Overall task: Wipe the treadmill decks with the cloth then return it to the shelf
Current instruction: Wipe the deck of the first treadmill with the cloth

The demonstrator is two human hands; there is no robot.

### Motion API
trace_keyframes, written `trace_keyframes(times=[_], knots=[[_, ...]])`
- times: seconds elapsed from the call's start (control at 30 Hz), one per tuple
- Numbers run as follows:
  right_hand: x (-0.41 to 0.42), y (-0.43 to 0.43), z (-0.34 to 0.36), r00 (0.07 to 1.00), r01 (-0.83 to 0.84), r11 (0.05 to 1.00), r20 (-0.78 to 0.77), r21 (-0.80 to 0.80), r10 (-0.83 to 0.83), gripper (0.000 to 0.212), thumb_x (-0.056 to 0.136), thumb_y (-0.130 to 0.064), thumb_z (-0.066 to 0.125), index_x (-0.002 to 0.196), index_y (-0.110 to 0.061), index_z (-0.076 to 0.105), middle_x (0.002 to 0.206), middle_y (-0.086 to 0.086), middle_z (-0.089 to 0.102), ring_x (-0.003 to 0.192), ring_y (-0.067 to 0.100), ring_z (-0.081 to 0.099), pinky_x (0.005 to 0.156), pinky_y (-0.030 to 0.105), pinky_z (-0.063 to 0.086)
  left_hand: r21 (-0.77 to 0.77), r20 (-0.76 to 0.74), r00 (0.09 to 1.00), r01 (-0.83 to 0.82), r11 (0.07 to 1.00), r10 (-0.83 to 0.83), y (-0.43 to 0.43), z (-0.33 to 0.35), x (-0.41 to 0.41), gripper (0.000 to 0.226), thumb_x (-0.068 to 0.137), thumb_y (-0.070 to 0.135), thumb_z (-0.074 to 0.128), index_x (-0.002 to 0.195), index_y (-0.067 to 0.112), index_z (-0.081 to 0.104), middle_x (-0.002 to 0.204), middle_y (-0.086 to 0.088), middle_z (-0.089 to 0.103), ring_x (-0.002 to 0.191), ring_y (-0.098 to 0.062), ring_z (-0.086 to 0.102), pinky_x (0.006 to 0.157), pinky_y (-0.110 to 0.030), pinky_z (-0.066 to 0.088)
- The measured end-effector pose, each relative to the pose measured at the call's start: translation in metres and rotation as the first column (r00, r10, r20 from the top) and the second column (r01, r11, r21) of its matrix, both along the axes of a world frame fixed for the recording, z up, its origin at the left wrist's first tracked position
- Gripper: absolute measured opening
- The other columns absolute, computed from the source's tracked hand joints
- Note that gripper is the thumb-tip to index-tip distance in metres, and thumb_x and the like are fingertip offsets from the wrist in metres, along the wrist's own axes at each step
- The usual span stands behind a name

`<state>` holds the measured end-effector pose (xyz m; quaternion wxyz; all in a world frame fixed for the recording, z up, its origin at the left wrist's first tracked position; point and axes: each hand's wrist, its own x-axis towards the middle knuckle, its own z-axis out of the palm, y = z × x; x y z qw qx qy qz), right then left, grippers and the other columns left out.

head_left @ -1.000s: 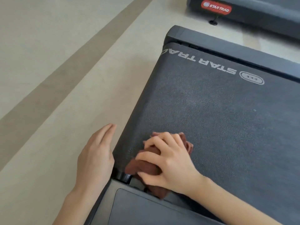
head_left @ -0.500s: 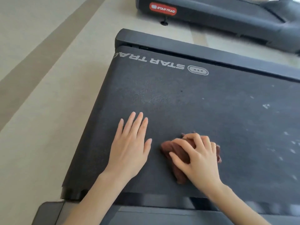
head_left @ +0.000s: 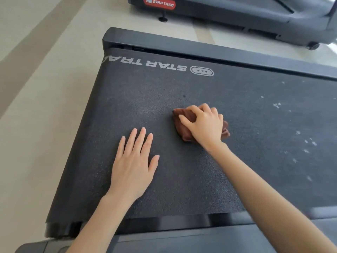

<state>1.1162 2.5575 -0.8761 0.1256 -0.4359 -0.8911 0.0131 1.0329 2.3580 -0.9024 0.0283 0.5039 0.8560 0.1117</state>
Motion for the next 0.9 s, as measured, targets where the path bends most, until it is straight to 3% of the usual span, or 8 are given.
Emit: trace_keyframes(times=[0.1,0.3,0.37,0.43,0.5,0.57,0.7,0.9], knots=[[0.006,-0.027,-0.002,1.000,0.026,0.999,0.012,0.034,-0.026,0.037,0.087,-0.058,0.047,0.111,-0.033,0.061,0.112,0.003,0.056,0.100,0.032,0.047,0.084,0.042,0.034,0.007,-0.003,1.000,0.015,1.000,-0.015,-0.001,0.001,0.000,0.065,0.091,0.047,0.019,0.145,0.013,0.027,0.154,-0.008,0.022,0.143,-0.026,0.014,0.116,-0.046,0.014],[0.135,-0.059,-0.004,0.899,-0.438,0.898,-0.005,0.036,0.439,0.031,0.084,-0.059,0.051,0.101,-0.036,0.062,0.100,-0.006,0.058,0.086,0.021,0.048,0.072,0.035,0.038,-0.116,0.001,0.999,0.054,0.992,-0.055,-0.003,0.009,0.018,0.075,0.088,0.056,0.028,0.147,0.012,0.015,0.155,-0.017,0.011,0.143,-0.037,0.005,0.114,-0.054,0.010],[0.178,-0.033,-0.001,0.955,-0.297,0.953,0.043,0.060,0.295,0.033,0.083,-0.057,0.053,0.100,-0.032,0.066,0.097,-0.003,0.060,0.085,0.025,0.052,0.071,0.037,0.042,-0.212,-0.026,0.993,0.109,0.971,-0.118,0.000,0.011,0.039,0.080,0.086,0.063,0.017,0.147,0.014,0.000,0.156,-0.019,-0.001,0.142,-0.041,-0.004,0.112,-0.057,0.006],[0.210,0.001,0.005,0.996,0.077,0.995,0.031,0.058,-0.079,0.034,0.084,-0.055,0.056,0.102,-0.029,0.069,0.098,0.003,0.061,0.092,0.033,0.054,0.078,0.042,0.043,-0.224,-0.025,0.969,0.235,0.946,-0.246,0.013,0.010,0.068,0.081,0.084,0.067,0.008,0.145,0.018,-0.011,0.156,-0.015,-0.011,0.141,-0.039,-0.012,0.111,-0.060,0.000],[0.237,0.030,0.010,0.890,0.455,0.891,0.022,-0.003,-0.455,0.036,0.086,-0.054,0.055,0.109,-0.028,0.065,0.108,0.008,0.058,0.104,0.037,0.049,0.088,0.044,0.038,-0.175,0.013,0.921,0.386,0.906,-0.390,0.038,0.007,0.098,0.079,0.085,0.068,0.009,0.146,0.023,-0.012,0.156,-0.010,-0.015,0.141,-0.035,-0.016,0.109,-0.061,-0.005],[0.244,0.036,0.009,0.769,0.639,0.769,0.016,-0.029,-0.639,0.039,0.088,-0.055,0.051,0.112,-0.027,0.062,0.115,0.012,0.055,0.108,0.039,0.047,0.090,0.044,0.035,-0.129,0.022,0.877,0.479,0.868,-0.480,0.065,0.006,0.123,0.078,0.085,0.070,0.012,0.147,0.026,-0.009,0.156,-0.007,-0.015,0.141,-0.034,-0.017,0.107,-0.063,-0.006],[0.230,0.010,-0.003,0.704,0.710,0.704,0.002,0.024,-0.711,0.040,0.090,-0.057,0.045,0.116,-0.030,0.057,0.119,0.011,0.051,0.107,0.038,0.044,0.091,0.045,0.031,-0.108,-0.051,0.876,0.472,0.875,-0.479,0.088,0.001,0.141,0.080,0.081,0.073,0.004,0.148,0.030,0.000,0.158,-0.005,-0.005,0.142,-0.034,-0.014,0.106,-0.065,-0.008],[0.227,-0.048,-0.003,0.836,0.547,0.836,0.026,0.038,-0.548,0.037,0.088,-0.060,0.044,0.116,-0.038,0.055,0.115,0.002,0.052,0.105,0.031,0.044,0.089,0.041,0.031,-0.083,-0.083,0.876,0.469,0.879,-0.475,0.086,-0.005,0.139,0.082,0.077,0.073,-0.004,0.148,0.032,0.003,0.158,-0.004,0.001,0.143,-0.032,-0.009,0.109,-0.061,-0.006]])
